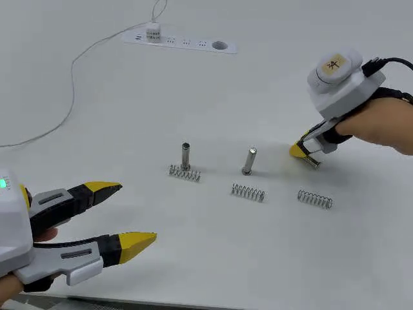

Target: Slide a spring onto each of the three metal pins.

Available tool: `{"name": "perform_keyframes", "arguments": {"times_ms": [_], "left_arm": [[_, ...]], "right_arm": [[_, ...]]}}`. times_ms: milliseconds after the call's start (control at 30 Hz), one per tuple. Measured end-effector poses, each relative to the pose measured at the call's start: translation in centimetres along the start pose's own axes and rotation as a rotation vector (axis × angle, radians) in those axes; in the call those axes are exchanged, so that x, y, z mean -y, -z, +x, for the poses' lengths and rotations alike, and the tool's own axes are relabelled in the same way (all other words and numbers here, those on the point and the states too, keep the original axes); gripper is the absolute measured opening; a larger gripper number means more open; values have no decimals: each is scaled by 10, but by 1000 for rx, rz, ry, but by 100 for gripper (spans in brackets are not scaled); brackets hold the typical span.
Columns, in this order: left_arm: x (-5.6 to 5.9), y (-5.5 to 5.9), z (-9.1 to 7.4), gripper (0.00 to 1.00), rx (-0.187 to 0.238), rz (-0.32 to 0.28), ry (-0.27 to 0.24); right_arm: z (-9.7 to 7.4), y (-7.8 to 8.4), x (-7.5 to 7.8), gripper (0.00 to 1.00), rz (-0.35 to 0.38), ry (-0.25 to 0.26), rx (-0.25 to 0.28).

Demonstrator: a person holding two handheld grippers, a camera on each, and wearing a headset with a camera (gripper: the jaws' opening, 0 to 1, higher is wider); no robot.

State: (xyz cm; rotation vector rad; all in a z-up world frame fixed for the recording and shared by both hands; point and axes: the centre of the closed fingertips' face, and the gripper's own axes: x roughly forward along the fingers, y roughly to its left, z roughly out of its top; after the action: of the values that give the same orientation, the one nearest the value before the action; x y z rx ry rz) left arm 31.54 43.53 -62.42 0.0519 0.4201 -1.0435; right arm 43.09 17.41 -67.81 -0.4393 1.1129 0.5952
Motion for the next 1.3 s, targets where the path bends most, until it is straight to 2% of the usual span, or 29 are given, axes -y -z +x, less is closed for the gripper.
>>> {"name": "perform_keyframes", "arguments": {"times_ms": [367,600,733,933,1133,1300], "left_arm": [[3,-1,2,58,-6,4,15],[5,-3,3,57,-2,3,19],[5,-4,3,56,0,2,17],[6,-4,2,55,-3,7,20],[7,-10,4,55,4,19,24],[6,-11,3,55,7,20,21]], "right_arm": [[1,1,-2,10,-3,5,-72],[1,1,-5,10,-81,40,-129],[0,1,-5,9,-81,44,-140],[-2,1,-5,9,-67,77,-94],[-5,5,-1,8,-27,67,-22],[-16,3,-9,9,-3,56,18]]}}
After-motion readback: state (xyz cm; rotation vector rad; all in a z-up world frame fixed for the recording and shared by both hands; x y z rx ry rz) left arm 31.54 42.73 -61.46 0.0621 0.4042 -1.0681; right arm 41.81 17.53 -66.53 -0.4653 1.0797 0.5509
